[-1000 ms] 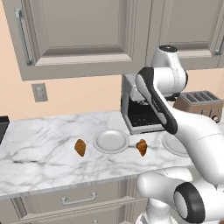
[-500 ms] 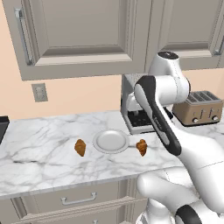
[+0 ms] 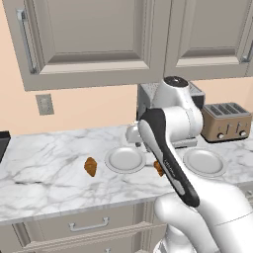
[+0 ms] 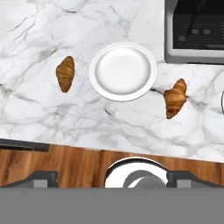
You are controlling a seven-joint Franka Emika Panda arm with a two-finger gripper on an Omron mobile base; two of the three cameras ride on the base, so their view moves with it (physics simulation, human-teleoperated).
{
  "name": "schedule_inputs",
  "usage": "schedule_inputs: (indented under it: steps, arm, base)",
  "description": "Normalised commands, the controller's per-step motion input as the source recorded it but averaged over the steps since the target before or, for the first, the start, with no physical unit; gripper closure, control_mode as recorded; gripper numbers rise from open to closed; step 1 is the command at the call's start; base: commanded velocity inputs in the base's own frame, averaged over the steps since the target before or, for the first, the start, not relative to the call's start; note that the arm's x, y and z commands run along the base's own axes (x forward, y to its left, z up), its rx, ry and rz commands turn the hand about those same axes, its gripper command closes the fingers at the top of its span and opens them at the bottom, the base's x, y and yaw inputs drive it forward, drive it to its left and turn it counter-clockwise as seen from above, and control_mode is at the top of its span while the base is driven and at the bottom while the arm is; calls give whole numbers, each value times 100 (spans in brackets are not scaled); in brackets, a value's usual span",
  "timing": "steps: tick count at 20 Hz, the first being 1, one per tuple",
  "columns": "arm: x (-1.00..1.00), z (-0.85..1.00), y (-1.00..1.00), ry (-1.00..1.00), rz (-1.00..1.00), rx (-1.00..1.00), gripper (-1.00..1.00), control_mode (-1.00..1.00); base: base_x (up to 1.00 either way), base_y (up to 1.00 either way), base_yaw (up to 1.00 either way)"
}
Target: Place the pastries on the plates.
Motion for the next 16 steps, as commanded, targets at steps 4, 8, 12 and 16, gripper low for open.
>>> schedule_inputs:
  steps: [4,8,12,16]
  arm:
    - [-2,-41,76,0,0,0,-100,-100]
    - [15,-49,68,0,0,0,-100,-100]
    - [43,-36,39,3,0,0,-100,-100]
    - [42,-28,23,0,0,0,-100,-100]
  base:
    - [0,0,0]
    - [0,0,0]
    - [0,0,0]
    - [0,0,0]
